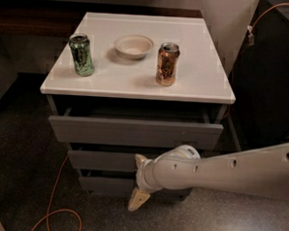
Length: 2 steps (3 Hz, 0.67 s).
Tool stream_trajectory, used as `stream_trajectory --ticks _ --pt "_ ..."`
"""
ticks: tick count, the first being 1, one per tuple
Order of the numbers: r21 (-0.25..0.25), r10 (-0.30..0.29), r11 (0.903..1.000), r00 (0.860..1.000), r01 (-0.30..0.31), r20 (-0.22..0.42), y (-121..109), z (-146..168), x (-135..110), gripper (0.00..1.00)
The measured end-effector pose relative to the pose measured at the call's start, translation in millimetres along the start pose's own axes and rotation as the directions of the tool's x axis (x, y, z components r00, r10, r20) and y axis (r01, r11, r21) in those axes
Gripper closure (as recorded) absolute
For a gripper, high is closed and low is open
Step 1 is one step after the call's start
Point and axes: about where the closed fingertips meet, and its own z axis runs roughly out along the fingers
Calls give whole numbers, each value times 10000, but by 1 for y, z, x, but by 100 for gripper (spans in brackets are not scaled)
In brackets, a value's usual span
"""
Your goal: Place orange can into middle drawer
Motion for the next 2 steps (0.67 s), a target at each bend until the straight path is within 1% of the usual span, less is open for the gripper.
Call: stream_trajectory --ticks 1,2 --pt "53 -89 9999 9999 90 -91 -14 29 16 0" --pt "213 -137 9997 9999 138 -79 -28 54 32 0"
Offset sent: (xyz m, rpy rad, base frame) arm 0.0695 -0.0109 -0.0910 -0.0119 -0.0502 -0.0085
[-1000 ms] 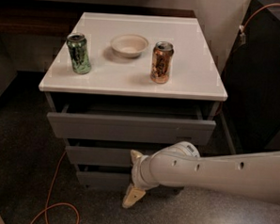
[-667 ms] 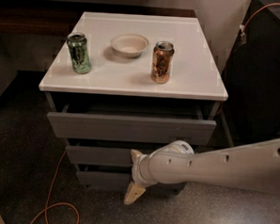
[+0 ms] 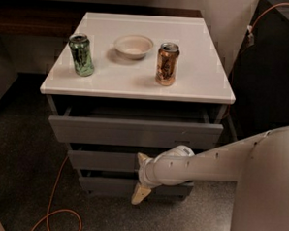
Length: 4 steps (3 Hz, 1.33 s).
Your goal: Place orange can into middle drawer
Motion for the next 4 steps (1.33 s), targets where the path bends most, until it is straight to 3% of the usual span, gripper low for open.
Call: stream_trajectory --ticks 4 --pt "824 -329 9962 9973 273 664 -53 60 38 0"
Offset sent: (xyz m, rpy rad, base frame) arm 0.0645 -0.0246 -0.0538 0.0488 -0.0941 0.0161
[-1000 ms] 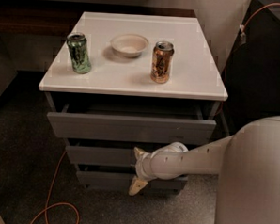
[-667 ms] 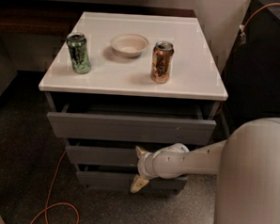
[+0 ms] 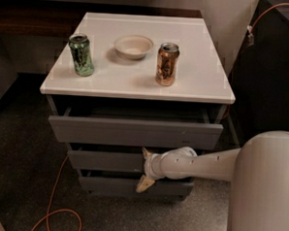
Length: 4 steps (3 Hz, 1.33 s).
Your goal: Place orange can into middle drawer
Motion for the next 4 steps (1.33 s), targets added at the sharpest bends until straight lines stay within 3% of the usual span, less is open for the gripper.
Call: stream_trajectory --ticks 1,2,4 --pt "188 143 9997 9998 -146 135 -19 10 10 2" --pt "136 368 9992 9991 -371 201 -27 16 18 25" --pt "-136 963 9953 9940 -957 524 -11 14 17 71"
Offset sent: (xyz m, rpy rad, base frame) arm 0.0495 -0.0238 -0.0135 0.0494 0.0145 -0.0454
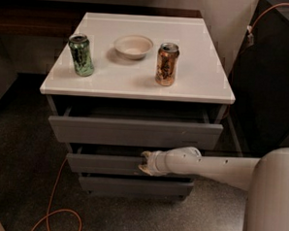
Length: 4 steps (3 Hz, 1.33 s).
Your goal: Place orange can into middle drawer
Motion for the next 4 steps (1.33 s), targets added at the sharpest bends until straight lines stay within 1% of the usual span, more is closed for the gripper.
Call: stream_trajectory --ticks 1,2,3,4 --pt "-19 29 10000 10000 -29 23 3 -4 -3 95" --pt "-20 35 10000 10000 -35 37 4 -6 -5 100" --pt "-59 132 9999 9996 -130 266 26 -11 -16 100" --pt "-59 132 9999 9996 -130 266 26 -12 -17 100"
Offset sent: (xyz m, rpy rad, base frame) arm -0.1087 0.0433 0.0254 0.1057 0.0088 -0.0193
